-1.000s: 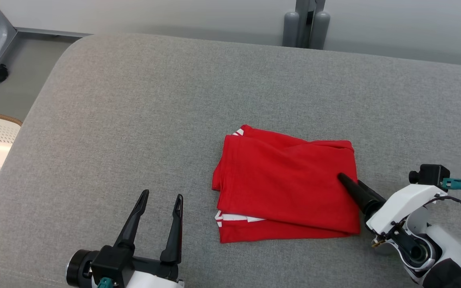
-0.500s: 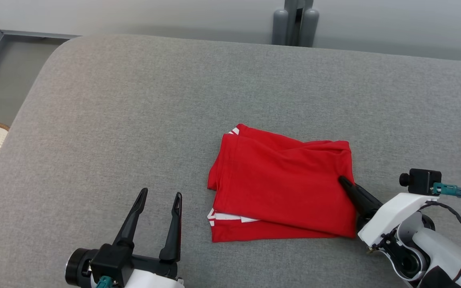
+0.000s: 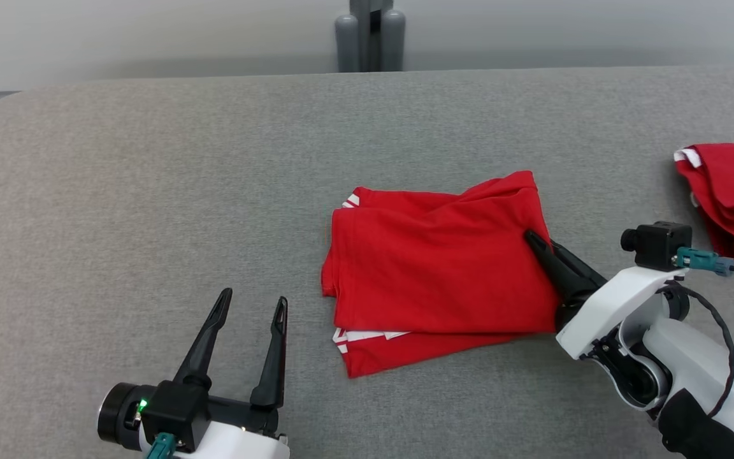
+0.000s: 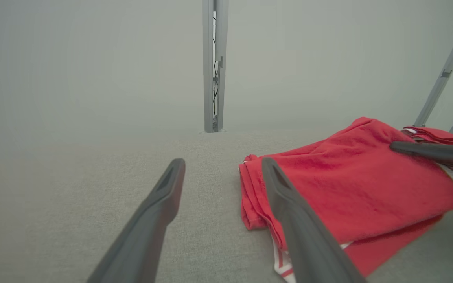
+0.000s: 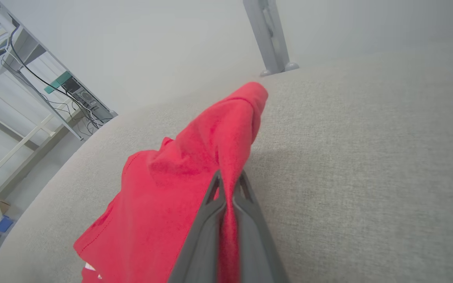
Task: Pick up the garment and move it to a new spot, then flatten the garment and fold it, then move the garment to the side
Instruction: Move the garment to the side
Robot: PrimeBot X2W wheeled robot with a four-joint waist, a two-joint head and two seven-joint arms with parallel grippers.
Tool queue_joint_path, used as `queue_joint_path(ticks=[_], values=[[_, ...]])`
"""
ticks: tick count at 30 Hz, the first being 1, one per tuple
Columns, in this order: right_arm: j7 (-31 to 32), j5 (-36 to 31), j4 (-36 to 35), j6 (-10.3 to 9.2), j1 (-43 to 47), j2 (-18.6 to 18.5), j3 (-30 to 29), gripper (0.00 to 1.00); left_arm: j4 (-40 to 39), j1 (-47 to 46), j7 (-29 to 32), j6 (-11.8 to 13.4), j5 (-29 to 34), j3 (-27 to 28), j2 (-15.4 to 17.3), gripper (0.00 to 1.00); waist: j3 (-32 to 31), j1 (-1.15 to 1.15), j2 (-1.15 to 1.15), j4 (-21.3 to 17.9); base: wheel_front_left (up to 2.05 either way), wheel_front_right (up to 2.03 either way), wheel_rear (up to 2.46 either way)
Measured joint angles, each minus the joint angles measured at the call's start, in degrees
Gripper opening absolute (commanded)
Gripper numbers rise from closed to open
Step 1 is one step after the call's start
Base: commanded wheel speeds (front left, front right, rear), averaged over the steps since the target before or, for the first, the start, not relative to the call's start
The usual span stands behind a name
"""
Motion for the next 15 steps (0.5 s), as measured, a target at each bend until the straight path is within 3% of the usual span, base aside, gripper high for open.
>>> queue_joint_path(ticks=[15], values=[[-0.23,-9.44,-4.91,0.0,0.35,1.22,-7.04,0.0,-0.11,-0.8,0.0,-1.6,2.08,1.47,-0.01,1.0,1.22,0.0,0.0,-11.42,0.0,0.0,0.0]])
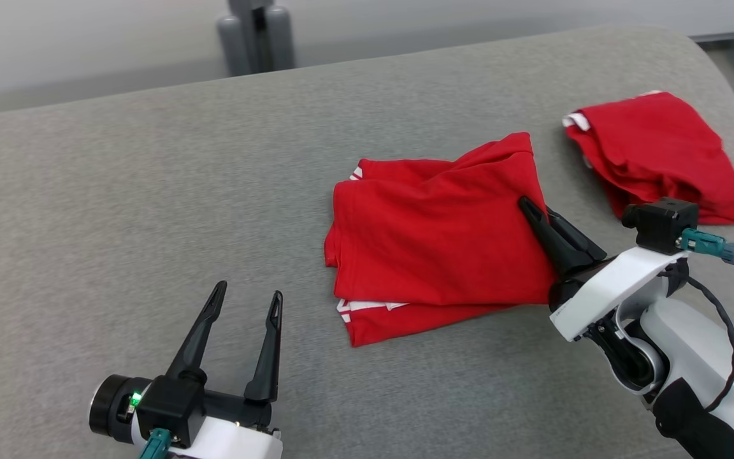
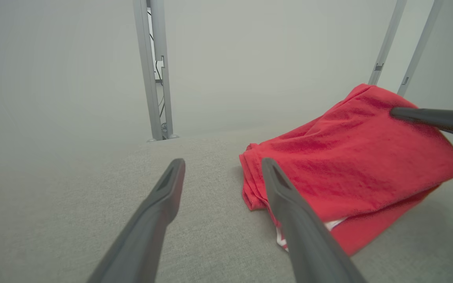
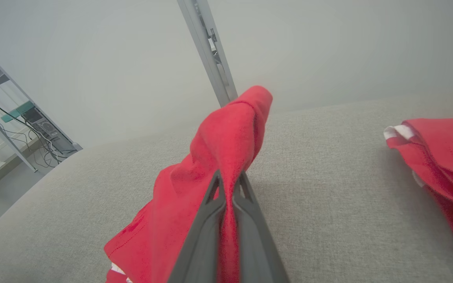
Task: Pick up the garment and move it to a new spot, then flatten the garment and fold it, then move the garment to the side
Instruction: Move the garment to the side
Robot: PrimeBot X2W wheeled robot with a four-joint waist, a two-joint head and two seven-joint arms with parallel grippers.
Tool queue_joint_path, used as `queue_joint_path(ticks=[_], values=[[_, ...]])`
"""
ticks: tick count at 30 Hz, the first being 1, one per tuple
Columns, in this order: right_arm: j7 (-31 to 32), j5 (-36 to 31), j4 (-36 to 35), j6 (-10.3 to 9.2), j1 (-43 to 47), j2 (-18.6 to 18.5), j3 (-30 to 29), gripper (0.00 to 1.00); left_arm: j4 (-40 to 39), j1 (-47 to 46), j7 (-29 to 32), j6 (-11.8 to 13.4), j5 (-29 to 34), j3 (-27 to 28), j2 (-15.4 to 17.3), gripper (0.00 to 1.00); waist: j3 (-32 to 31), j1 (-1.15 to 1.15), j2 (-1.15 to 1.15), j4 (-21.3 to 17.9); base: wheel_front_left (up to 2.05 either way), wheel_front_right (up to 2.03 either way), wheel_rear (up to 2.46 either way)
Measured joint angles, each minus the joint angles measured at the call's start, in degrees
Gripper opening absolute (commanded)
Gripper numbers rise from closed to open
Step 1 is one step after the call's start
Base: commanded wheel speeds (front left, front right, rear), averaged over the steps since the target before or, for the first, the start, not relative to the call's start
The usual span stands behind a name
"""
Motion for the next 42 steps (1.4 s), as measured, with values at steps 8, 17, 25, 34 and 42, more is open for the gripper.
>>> queue_joint_path(ticks=[8,17,25,34,42], values=[[0.0,-1.6,-1.71,0.0,1.05,0.46,-1.63,0.0,0.25,-0.67,-0.01,-0.99,0.88,0.65,0.2,1.0,0.88,0.0,0.0,-5.89,0.0,0.0,0.0],[0.0,-2.56,-2.64,0.0,1.44,0.44,-2.1,0.0,0.29,-0.92,-0.01,-1.68,1.93,0.87,0.4,1.0,1.38,0.0,0.0,-10.7,0.0,0.0,0.0],[0.0,-3.7,-2.66,0.0,-1.05,-0.58,-1.71,0.0,0.1,-1.7,-0.01,-2.18,2.54,0.8,0.8,1.0,2.89,0.0,0.0,-11.56,0.0,0.0,0.0],[0.0,-4.72,-1.94,0.0,-8.49,-4.33,-2.4,0.0,0.02,-3.46,-0.01,-2.88,3.44,0.08,1.36,1.0,6.15,0.0,0.0,-10.02,0.0,0.0,0.0],[0.87,-5.12,-3.04,0.0,-13.45,-9.35,-3.79,0.0,-0.08,-4.15,-0.01,-2.89,3.68,0.11,1.88,1.0,8.91,0.0,0.0,-8.92,0.0,0.0,0.0]])
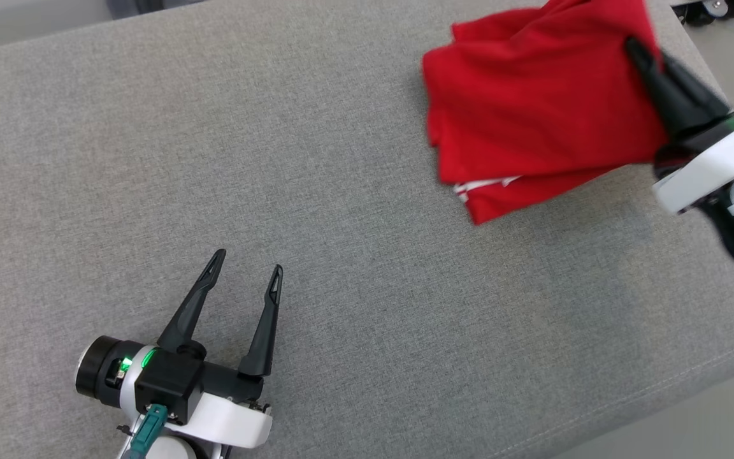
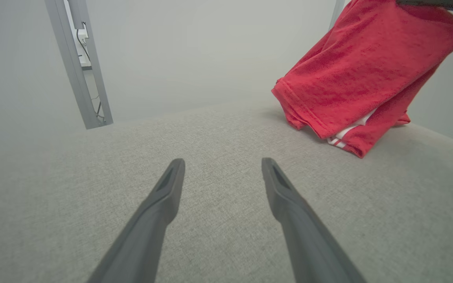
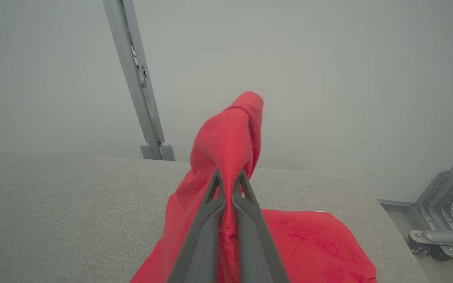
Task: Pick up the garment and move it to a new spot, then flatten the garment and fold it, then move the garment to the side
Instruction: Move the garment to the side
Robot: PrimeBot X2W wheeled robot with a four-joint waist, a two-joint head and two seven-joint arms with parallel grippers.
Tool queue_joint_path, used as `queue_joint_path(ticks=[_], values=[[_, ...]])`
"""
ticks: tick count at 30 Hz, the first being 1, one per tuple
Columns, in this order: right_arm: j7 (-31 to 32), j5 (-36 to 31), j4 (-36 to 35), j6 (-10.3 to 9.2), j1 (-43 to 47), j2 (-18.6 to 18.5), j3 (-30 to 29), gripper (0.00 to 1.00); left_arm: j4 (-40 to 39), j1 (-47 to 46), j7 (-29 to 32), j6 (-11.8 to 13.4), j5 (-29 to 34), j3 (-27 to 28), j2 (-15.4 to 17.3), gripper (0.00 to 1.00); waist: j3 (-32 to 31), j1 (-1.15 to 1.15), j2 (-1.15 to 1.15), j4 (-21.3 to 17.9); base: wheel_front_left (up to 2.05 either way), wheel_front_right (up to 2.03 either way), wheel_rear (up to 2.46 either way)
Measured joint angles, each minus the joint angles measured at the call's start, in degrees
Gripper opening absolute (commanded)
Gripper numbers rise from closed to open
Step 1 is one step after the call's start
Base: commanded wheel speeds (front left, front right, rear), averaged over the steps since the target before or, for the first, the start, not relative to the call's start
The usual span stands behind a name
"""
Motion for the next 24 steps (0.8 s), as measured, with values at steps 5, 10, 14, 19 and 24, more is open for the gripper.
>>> queue_joint_path(ticks=[5,10,14,19,24], values=[[3.52,2.64,-0.57,0.0,-2.86,-4.59,-1.8,0.0,-0.07,-0.45,0.0,0.03,0.25,0.03,0.67,1.0,1.48,0.0,0.0,-0.42,0.0,0.0,0.0],[6.62,3.43,2.83,0.0,-5.08,-7.99,-1.98,0.0,-0.05,-1.52,0.0,-0.03,0.38,-0.09,1.33,1.0,2.62,0.0,0.0,-0.72,0.0,0.0,0.0],[7.58,-0.34,9.49,0.0,-6.76,-7.93,-0.26,0.0,0.0,-2.63,0.0,-0.14,0.53,-0.47,1.52,1.0,3.47,0.0,0.0,-0.41,0.0,0.0,0.0],[5.31,-10.9,21.29,0.0,-10.3,-4.57,1.3,0.0,-0.04,-3.27,0.01,-0.38,0.65,-0.86,1.63,1.0,4.17,0.0,0.0,0.67,0.0,0.0,0.0],[1.67,-20.47,33.34,0.01,-13.4,0.12,0.64,0.0,-0.3,-3.91,0.01,-0.36,0.64,-1.08,1.74,1.0,4.79,0.0,0.0,2.11,0.0,0.0,0.0]])
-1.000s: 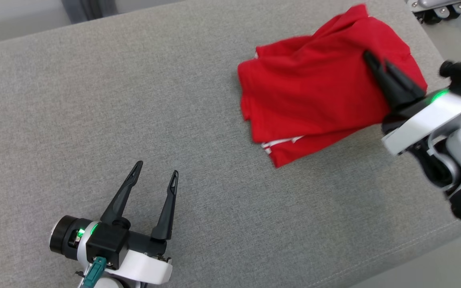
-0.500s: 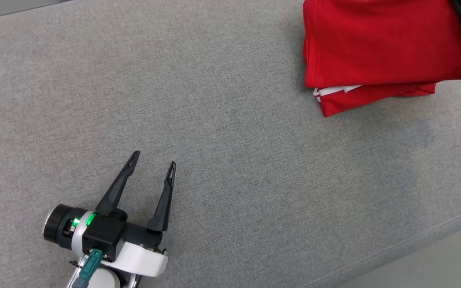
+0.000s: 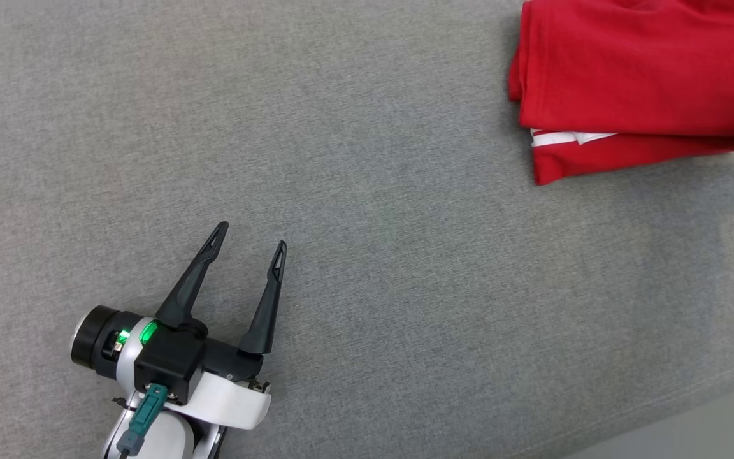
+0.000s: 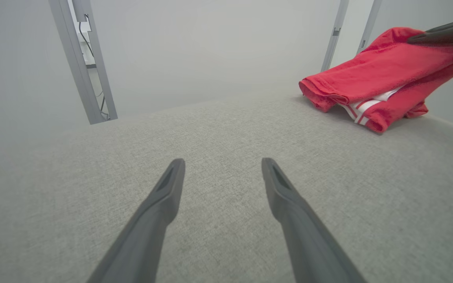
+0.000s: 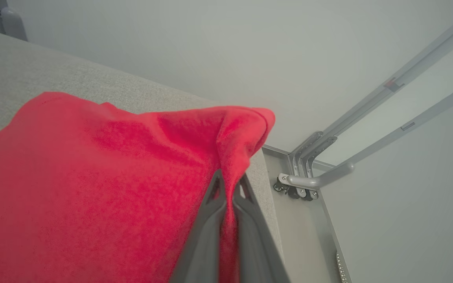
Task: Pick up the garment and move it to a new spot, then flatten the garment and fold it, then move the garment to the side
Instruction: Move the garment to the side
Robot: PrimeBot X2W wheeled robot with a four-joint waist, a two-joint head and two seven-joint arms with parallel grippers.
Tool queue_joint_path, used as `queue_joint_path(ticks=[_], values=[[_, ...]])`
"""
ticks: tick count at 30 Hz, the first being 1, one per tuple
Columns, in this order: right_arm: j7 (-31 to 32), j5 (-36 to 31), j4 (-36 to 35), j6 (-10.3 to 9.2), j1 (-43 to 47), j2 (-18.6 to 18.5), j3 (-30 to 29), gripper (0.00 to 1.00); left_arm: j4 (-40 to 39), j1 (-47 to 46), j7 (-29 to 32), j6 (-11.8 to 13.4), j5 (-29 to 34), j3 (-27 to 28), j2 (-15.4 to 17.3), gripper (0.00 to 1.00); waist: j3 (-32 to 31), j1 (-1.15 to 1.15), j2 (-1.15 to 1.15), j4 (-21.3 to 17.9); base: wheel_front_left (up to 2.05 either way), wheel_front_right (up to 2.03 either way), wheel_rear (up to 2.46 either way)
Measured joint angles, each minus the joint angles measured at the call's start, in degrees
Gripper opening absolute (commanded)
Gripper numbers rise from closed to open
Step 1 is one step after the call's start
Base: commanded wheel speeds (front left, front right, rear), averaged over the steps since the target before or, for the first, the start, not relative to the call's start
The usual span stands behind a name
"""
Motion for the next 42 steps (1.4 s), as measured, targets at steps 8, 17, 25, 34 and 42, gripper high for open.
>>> queue_joint_path(ticks=[8,17,25,34,42], values=[[-2.27,-13.78,12.55,0.0,-4.69,1.82,-2.78,0.0,-0.6,-0.25,-0.01,0.18,-0.02,-0.22,0.15,1.0,0.86,0.0,0.0,2.17,0.0,0.0,0.0],[-2.56,-26.88,7.24,0.0,-5.73,-0.97,-18.62,1.0,-0.93,-1.02,0.0,0.41,-0.34,-0.52,0.2,1.0,1.13,0.0,0.0,2.63,0.0,0.0,0.0],[-2.68,-40.68,-10.96,0.0,7.83,11.15,-37.76,1.0,-0.21,-0.99,0.0,1.12,-0.81,-0.66,-0.12,1.0,-1.14,0.0,0.0,2.9,0.0,0.0,0.0],[-2.7,-32.32,-23.25,0.0,19.96,21.38,-34.66,1.0,0.21,0.5,0.0,3.58,-5.1,0.65,-2.21,1.0,-6.11,0.0,0.0,5.56,0.0,0.0,0.0],[-2.7,-25.7,-31.5,0.0,27.85,21.84,-30.27,1.0,0.66,1.52,-0.01,8.57,-12.28,3.63,-3.38,1.0,-10.74,0.0,0.0,8.95,0.0,0.0,0.0]])
